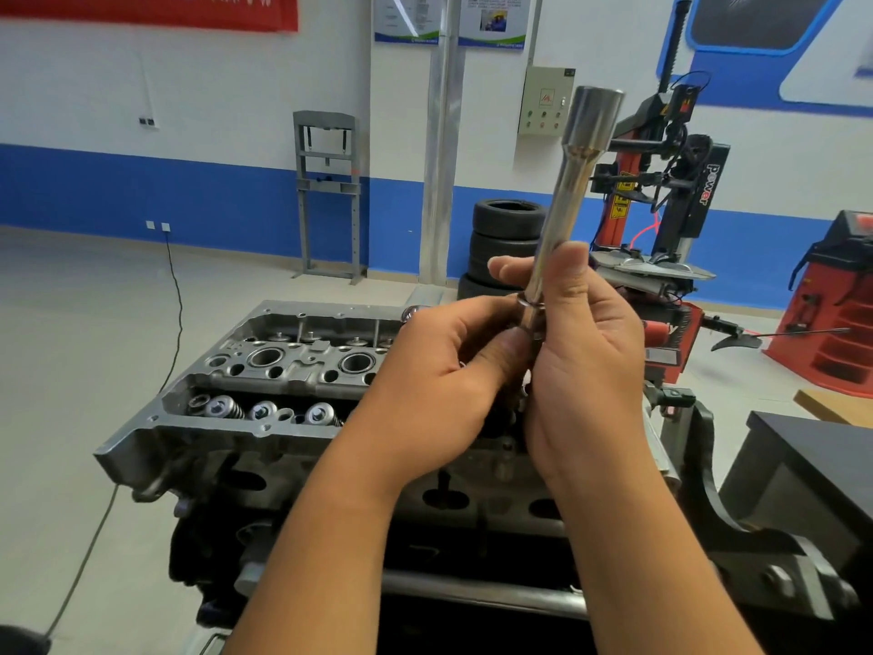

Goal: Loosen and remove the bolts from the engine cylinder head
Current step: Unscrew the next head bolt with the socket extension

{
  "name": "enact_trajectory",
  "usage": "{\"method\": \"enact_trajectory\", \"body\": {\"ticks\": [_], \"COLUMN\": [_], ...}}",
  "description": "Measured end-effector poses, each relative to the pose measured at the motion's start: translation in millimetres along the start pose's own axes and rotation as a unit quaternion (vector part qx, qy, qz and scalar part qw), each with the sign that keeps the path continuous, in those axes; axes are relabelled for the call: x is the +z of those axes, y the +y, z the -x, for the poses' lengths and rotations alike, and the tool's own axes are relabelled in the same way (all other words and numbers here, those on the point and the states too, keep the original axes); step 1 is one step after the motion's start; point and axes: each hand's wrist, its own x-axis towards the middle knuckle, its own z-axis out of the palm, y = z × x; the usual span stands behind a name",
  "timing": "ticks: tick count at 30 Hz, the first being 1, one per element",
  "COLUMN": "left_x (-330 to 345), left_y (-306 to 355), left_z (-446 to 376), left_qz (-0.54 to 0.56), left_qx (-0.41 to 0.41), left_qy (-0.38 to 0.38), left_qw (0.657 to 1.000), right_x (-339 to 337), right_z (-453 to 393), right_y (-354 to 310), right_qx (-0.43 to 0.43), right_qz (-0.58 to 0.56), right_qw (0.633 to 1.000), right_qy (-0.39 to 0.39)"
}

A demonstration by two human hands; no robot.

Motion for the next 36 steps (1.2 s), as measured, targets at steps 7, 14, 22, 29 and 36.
{"method": "enact_trajectory", "body": {"ticks": [7,14,22,29,36], "left_x": [3.5,-0.8,1.2,1.4,-1.0], "left_y": [-4.0,-1.6,-4.7,0.1,0.6], "left_z": [-0.8,-0.9,-1.0,-0.5,1.6], "left_qz": [-0.024,-0.006,-0.017,0.015,-0.005], "left_qx": [-0.008,-0.015,0.013,-0.007,-0.005], "left_qy": [0.085,0.013,0.05,0.058,0.038], "left_qw": [0.996,1.0,0.999,0.998,0.999], "right_x": [-0.6,-0.1,-0.6,0.0,-1.0], "right_z": [-0.9,0.0,0.1,-0.2,0.7], "right_y": [0.5,2.2,0.6,1.8,0.9], "right_qx": [0.002,0.011,-0.008,0.026,0.015], "right_qz": [-0.025,-0.018,-0.015,-0.05,-0.034], "right_qw": [1.0,0.999,0.999,0.998,0.999], "right_qy": [-0.013,-0.027,-0.033,-0.029,-0.034]}}
